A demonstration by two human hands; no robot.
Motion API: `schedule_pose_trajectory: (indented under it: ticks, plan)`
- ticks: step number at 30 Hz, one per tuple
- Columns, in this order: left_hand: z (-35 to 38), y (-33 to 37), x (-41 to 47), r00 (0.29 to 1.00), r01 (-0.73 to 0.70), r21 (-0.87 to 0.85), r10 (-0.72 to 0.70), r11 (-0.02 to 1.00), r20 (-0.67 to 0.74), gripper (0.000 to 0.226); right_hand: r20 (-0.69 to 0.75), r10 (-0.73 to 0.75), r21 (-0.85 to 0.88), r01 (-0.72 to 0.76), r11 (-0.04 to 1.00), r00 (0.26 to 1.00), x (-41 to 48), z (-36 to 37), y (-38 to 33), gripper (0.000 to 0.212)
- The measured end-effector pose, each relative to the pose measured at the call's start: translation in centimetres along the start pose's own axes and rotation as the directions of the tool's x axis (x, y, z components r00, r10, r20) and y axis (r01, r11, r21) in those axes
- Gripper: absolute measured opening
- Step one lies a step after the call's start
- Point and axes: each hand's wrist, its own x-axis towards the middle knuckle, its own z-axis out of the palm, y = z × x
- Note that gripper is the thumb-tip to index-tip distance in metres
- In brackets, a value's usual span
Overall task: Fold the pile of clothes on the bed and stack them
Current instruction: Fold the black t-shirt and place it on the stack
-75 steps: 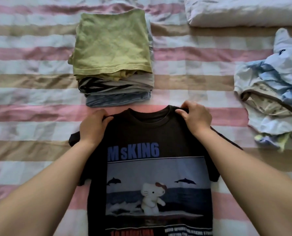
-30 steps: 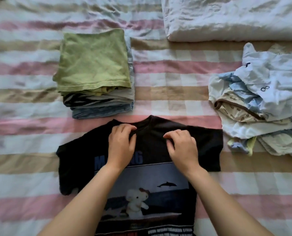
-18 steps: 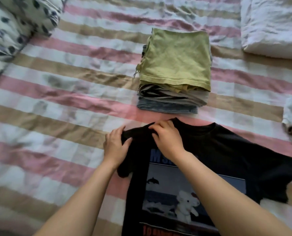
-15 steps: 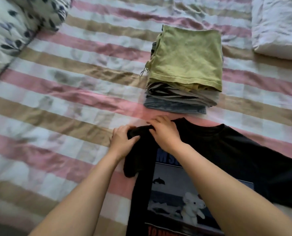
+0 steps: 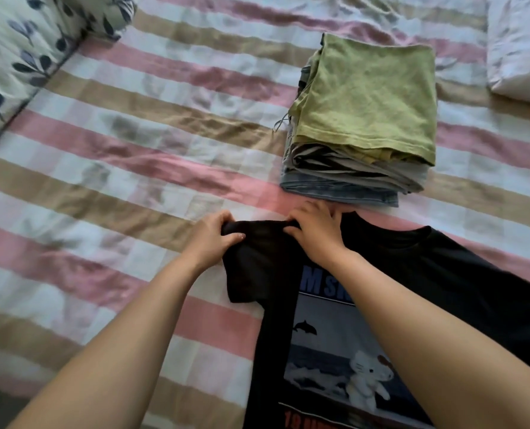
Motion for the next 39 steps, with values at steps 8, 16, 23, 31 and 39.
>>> schedule_pose_trajectory:
  ticks: [8, 16, 23, 31, 39]
  plan:
    - [4.5, 0.6, -6.1, 0.935, 0.017, 0.173, 0.045, 0.985, -0.351, 0.038, -0.367, 0.233, 0.275, -0.134, 0.952, 0.9, -8.9, -0.8, 1.3, 0.031]
    - [11.7, 2.4, -16.9, 0.97, 0.08, -0.1, -0.101, 0.992, -0.222, 0.039, -0.407, 0.567, 0.407, -0.413, 0.815, 0.716, -26.9, 0.5, 7.6, 0.03]
    - [13.4, 0.5, -21.9, 0.954, 0.182, -0.141, -0.209, 0.973, -0.213, 0.05, -0.169, 0.847, 0.585, -0.64, 0.498, 0.505, -37.1, 4.1, 8.5, 0.039]
    - [13.7, -2.1, -24.6, 0.914, 0.306, -0.268, -0.361, 0.914, -0.186, 0.018, -0.061, 0.9, 0.687, -0.636, 0.352, 0.431, -41.5, 6.9, 7.9, 0.011]
    - [13.6, -3.0, -25.3, 0.891, 0.284, -0.261, -0.354, 0.923, -0.284, 0.016, 0.04, 0.999, 0.86, -0.51, -0.037, -0.005, -45.9, 8.5, 7.7, 0.017]
